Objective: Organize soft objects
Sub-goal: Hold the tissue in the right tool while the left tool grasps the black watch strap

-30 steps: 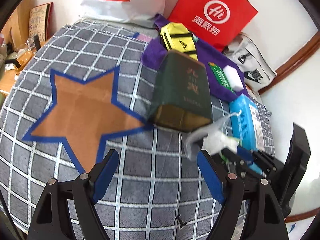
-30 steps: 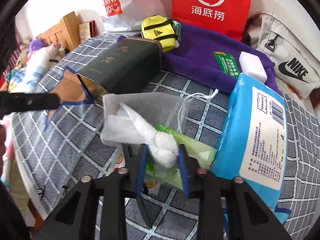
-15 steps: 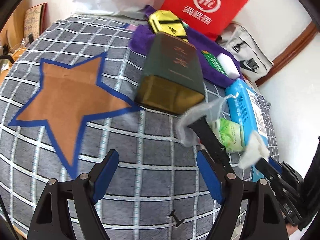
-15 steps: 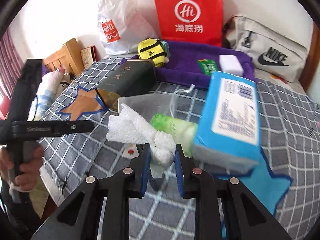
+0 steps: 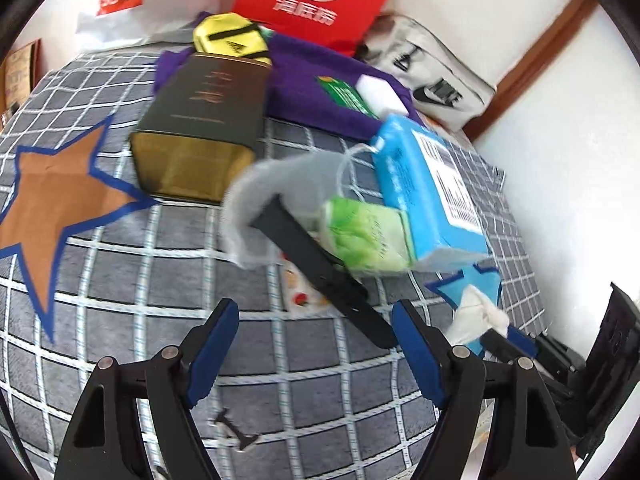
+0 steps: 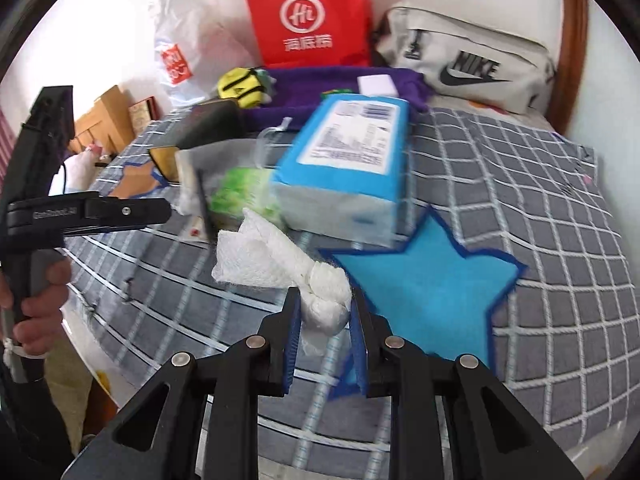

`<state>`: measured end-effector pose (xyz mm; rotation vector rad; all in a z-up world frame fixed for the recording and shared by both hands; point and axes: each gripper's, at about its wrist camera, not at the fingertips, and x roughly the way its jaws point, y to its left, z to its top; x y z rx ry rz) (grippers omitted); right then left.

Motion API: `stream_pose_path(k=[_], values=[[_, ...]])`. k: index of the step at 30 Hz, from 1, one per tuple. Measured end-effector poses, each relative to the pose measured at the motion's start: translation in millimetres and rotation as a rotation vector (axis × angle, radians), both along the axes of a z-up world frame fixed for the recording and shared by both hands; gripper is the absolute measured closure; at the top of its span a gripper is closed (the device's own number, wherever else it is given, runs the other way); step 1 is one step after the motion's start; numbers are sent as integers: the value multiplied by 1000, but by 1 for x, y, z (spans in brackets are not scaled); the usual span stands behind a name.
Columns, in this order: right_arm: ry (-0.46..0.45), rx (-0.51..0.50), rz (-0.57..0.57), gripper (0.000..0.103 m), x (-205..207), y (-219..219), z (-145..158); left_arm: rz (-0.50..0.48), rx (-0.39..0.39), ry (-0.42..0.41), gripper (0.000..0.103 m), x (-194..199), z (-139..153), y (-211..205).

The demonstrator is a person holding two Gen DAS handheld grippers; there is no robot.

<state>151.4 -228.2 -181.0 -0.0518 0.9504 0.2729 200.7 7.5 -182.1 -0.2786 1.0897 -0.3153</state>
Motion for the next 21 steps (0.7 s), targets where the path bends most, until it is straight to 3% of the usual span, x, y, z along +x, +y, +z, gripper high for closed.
stream_pose_path(k=[11, 13, 17, 18, 21], values=[[-11, 17, -62, 80, -13, -47, -8, 8, 92, 133, 27, 6, -21, -53], [-9, 29, -65, 80, -13, -50, -9, 14, 142, 116, 34, 5, -22, -62], [-7, 53, -63, 80, -14, -54, -12, 33, 181, 121, 67, 6, -22, -66], [-8, 48, -61, 80, -15, -53, -12, 34, 181, 123, 79, 6, -22, -64], [-8, 45, -50, 80, -18, -50, -15, 45, 149, 141, 92, 3, -24, -53]])
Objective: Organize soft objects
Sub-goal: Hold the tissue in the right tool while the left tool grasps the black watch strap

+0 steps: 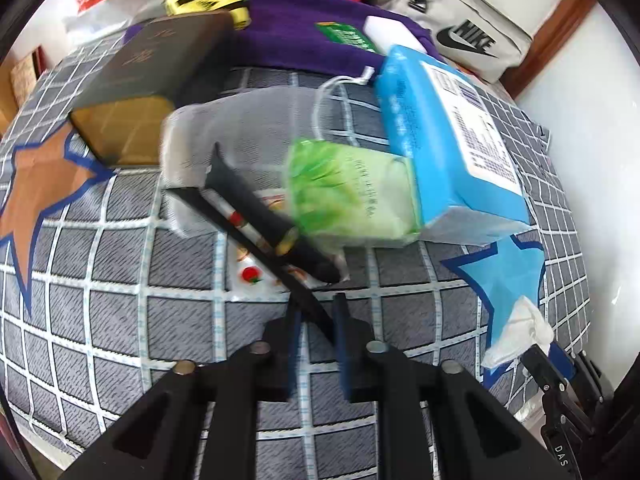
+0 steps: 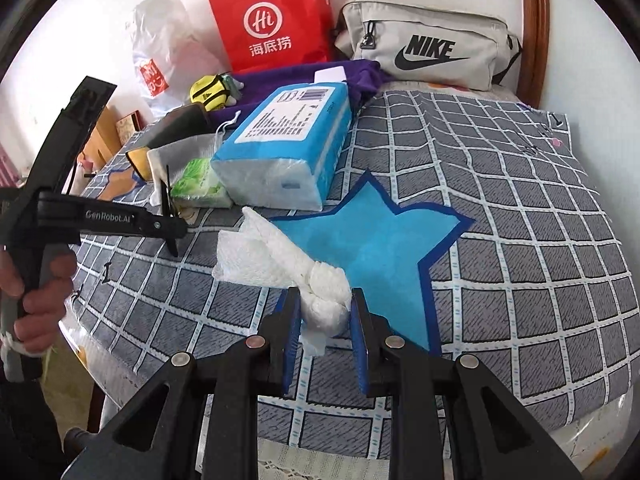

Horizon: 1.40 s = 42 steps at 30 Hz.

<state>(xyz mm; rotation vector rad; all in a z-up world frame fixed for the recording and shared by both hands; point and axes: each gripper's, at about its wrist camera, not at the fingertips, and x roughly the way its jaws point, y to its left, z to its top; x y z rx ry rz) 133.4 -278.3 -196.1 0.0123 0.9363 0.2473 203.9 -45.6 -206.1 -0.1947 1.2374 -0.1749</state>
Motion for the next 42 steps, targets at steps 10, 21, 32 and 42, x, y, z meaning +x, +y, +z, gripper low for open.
stream_pose_path(k=[10, 21, 32, 42], values=[[-13, 14, 6, 80, -5, 9, 6, 33, 21, -49, 99, -34, 8, 45], [-2, -9, 43, 80, -11, 38, 4, 126, 31, -51, 99, -60, 3, 107], [15, -31, 53, 79, -8, 49, -1, 55, 3, -95, 99, -24, -4, 97], [63, -44, 13, 79, 6, 43, -18, 38, 15, -126, 72, 3, 0, 85]])
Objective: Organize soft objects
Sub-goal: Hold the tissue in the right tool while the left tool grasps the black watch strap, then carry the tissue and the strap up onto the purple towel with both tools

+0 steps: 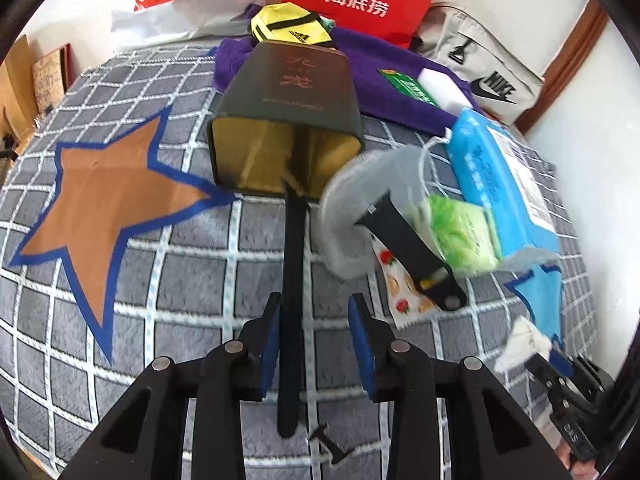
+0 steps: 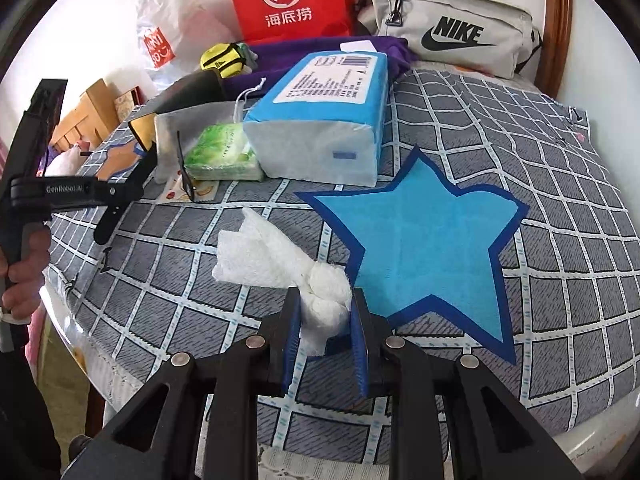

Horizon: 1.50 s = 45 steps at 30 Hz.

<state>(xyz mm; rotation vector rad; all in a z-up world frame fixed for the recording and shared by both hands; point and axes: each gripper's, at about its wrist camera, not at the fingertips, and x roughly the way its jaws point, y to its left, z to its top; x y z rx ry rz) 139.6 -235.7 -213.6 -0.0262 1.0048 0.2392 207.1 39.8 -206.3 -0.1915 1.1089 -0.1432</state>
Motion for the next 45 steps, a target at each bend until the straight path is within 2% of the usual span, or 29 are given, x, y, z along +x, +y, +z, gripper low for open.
stream_pose_path(k=[3, 4, 6, 8, 11, 18, 24, 29, 32, 35, 37, 38, 41, 43, 44, 45], values=[[1, -3, -2, 79, 2, 0, 0, 20, -2, 0, 75, 5, -1, 2], [1, -6, -1, 79, 2, 0, 0, 35, -4, -1, 78, 5, -1, 4], [-1, -8, -2, 79, 4, 0, -1, 53, 24, -3, 93, 3, -1, 6], [1, -5, -6, 79, 5, -1, -1, 51, -3, 0, 97, 1, -2, 11], [1, -10, -9, 80, 8, 0, 0, 56, -54, 2, 97, -6, 0, 18], [-30, -7, 14, 80, 11, 3, 21, 91, -99, -7, 97, -21, 11, 33], [-56, 4, 24, 80, 12, 6, 39, 94, -99, -4, 97, -20, 15, 35], [-65, -8, 32, 80, 11, 9, 47, 91, -38, 12, 95, -13, 10, 28], [-62, -13, 31, 79, 10, 9, 47, 75, -15, 28, 80, -7, 3, 22], [-47, -15, 23, 79, 12, 7, 43, 59, 42, 21, 77, -3, -1, 15], [-40, -17, 19, 79, 13, 5, 41, 44, 85, 8, 71, 0, -2, 9], [-36, -17, 17, 79, 14, 4, 40, 35, 98, 3, 65, 2, -2, 6], [-27, -20, 11, 79, 19, 3, 38, 6, 168, -14, 60, 4, -4, -5], [-25, -22, 11, 79, 21, 3, 38, -8, 219, -25, 60, 3, -6, -12], [-24, -22, 10, 79, 22, 2, 38, -13, 227, -32, 63, 3, -6, -13], [-23, -23, 9, 79, 24, 2, 38, -18, 226, -39, 75, 3, -5, -13]])
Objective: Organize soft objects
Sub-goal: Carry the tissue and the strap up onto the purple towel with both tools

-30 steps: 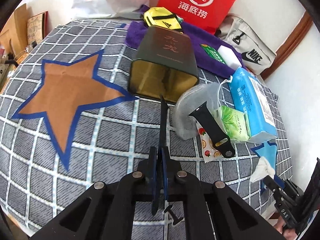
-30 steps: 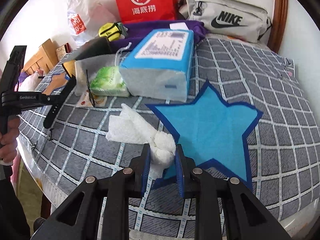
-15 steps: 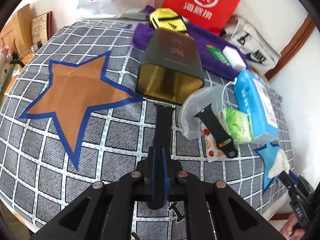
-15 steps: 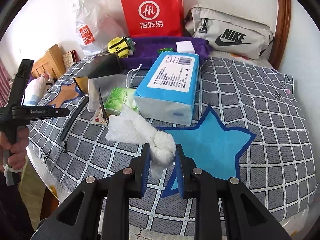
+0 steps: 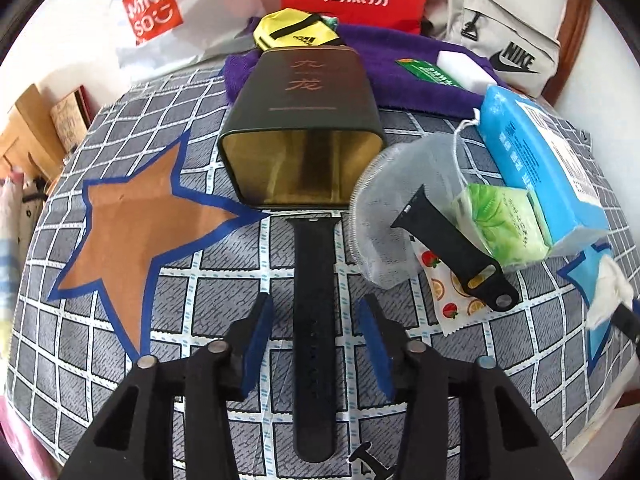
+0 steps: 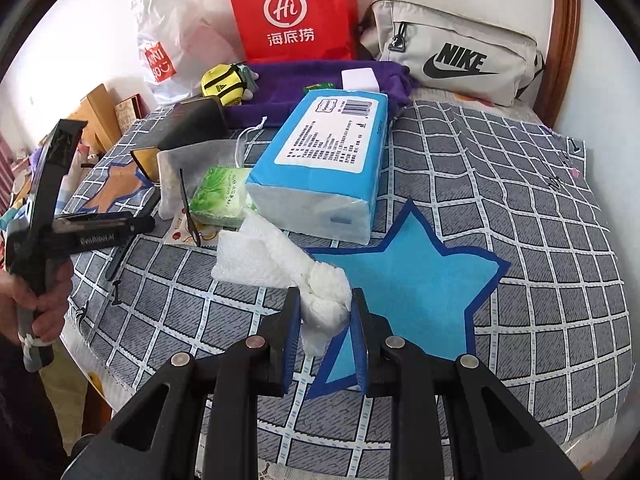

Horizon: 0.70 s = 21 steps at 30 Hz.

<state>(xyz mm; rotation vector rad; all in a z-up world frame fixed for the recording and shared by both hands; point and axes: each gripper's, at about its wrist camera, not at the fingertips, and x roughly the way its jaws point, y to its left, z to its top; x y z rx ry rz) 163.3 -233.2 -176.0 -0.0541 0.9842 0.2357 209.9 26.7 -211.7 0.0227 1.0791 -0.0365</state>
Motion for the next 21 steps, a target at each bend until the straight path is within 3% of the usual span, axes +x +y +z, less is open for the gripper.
stream_pose_path(k=[2, 9, 21], values=[[-1, -1, -3, 80, 2, 0, 1, -1, -33, 2, 83, 1, 2, 3], [-21, 5, 9, 80, 9, 2, 11, 12, -64, -13, 83, -6, 14, 15], [-74, 35, 21, 79, 26, 2, 39, 75, -103, -99, 83, -20, 69, 42]])
